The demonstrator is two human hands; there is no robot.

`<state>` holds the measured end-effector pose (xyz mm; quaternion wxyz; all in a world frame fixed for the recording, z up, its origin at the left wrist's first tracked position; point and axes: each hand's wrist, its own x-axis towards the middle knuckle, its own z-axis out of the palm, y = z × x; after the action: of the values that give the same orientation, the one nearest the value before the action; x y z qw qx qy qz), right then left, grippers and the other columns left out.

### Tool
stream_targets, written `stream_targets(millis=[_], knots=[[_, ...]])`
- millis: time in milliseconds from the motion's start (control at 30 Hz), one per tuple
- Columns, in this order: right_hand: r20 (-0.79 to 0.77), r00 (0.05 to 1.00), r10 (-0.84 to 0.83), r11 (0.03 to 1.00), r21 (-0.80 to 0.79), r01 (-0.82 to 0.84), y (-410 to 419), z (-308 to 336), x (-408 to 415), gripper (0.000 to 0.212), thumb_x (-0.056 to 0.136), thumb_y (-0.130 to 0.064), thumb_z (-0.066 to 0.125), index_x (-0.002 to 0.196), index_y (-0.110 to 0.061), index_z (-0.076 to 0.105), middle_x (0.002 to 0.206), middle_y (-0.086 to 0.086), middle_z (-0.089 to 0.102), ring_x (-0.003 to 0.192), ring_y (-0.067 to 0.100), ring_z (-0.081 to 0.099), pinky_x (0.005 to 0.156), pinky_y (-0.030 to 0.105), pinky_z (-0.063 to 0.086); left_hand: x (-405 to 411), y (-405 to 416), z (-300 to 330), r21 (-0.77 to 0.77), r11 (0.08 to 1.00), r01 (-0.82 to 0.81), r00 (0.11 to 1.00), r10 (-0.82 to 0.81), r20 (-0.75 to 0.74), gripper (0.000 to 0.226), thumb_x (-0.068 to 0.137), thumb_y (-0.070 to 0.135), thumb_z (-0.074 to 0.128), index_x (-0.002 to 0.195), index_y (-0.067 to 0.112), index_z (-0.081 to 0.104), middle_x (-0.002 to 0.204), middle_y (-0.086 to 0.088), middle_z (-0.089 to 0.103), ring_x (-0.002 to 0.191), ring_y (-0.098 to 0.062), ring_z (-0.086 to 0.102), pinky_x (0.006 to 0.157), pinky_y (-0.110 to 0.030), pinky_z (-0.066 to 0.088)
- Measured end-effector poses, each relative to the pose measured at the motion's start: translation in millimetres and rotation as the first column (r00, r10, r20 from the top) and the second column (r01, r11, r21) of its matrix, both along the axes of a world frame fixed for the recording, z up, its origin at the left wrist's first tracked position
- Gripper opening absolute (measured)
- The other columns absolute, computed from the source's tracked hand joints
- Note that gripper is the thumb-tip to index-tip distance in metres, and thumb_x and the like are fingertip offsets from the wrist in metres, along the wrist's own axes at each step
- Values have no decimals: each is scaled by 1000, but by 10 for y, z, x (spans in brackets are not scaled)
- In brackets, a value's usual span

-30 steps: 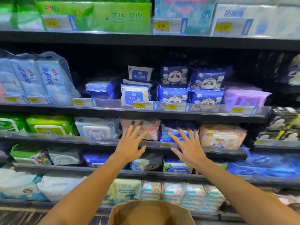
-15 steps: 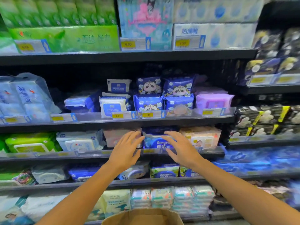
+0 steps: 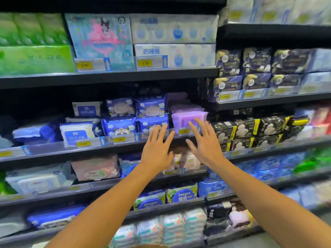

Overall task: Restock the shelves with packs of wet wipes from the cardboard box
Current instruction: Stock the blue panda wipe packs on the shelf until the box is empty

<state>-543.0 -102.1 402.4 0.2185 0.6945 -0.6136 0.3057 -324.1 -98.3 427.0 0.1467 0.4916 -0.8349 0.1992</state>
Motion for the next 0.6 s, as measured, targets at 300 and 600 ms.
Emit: stream_targets(millis=[300,600], knots=[[-33,998,52,986,159,-46,46,109,-88,72,98,-53,49,158,-26,22,166,4,14,151,43,11,122,56,16,238,-11,42,163,974,157,988,-157,-12,80,96,47,54,160,25,10,167,-2,-13,152,-24,-19,125,-48,1],[138,929,344,890,268,-370,910,-423,109,69,94,-46,59,155,-31,29,163,6,21,149,38,20,117,59,28,1369,771,-476,171,955,241,960,-209,-184,63,95,47,45,149,16,42,158,-7,34,142,-31,33,116,-47,31]])
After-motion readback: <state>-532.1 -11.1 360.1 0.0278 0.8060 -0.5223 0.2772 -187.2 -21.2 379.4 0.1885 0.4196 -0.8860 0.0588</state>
